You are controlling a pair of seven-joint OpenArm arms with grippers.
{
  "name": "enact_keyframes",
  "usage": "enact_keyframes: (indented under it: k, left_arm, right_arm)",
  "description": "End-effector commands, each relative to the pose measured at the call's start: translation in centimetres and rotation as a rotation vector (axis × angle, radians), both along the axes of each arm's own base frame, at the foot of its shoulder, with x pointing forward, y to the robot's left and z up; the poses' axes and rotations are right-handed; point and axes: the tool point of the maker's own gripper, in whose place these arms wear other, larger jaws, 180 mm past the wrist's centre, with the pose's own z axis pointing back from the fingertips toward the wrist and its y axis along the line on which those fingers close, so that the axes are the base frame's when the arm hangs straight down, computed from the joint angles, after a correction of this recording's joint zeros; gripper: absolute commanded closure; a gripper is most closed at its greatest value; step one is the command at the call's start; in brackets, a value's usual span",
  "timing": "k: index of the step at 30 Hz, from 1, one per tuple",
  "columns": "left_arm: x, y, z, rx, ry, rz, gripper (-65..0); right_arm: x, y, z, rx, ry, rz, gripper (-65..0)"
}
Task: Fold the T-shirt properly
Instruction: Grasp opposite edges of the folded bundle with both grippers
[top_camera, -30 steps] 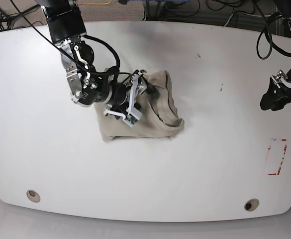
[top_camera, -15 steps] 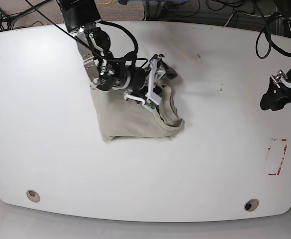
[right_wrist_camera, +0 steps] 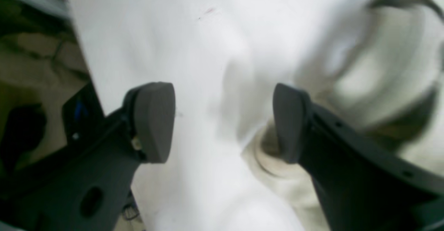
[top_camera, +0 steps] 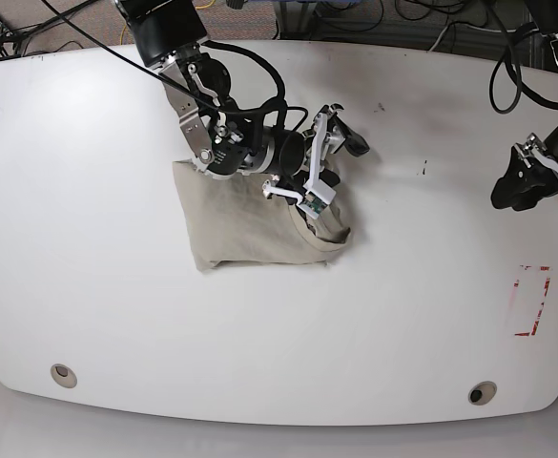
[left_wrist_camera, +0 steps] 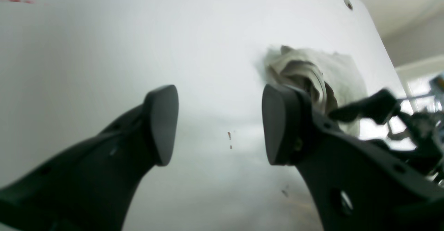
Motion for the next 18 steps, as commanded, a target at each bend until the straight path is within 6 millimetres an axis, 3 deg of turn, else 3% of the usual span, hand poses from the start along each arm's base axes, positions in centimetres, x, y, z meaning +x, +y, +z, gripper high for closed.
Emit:
enact_keyframes:
  k: [1,8,10,12,18]
  left_arm:
    - [0.9,-1.7,2.0,0.027,-0.056,-0.084,-36.0]
    - [1.3,-10.1,1.9,0.094,-0.072,-0.343,-36.0]
    - [1.3,-12.2,1.5,0.16,-0.078,-0.411,-36.1]
    - [1.5,-15.0,1.0,0.212,-0.096,-0.467,-36.1]
    - [1.6,-20.3,-0.6,0.345,-0.129,-0.497,-35.7]
  right_arm:
    - [2.0,-2.1,2.8,0.011,-0.105,-0.042,-41.5]
    - [5.9,-9.9,4.3,-0.097,-0.211,-0.171,-40.9]
    - [7.0,-11.9,3.8,-0.13,-0.214,-0.205,-36.6]
    - [8.2,-13.5,3.6,-0.143,-0.223,-0.237,-28.1]
    - [11.2,-17.4,3.1,-0.146,-0.231,-0.342,-3.5]
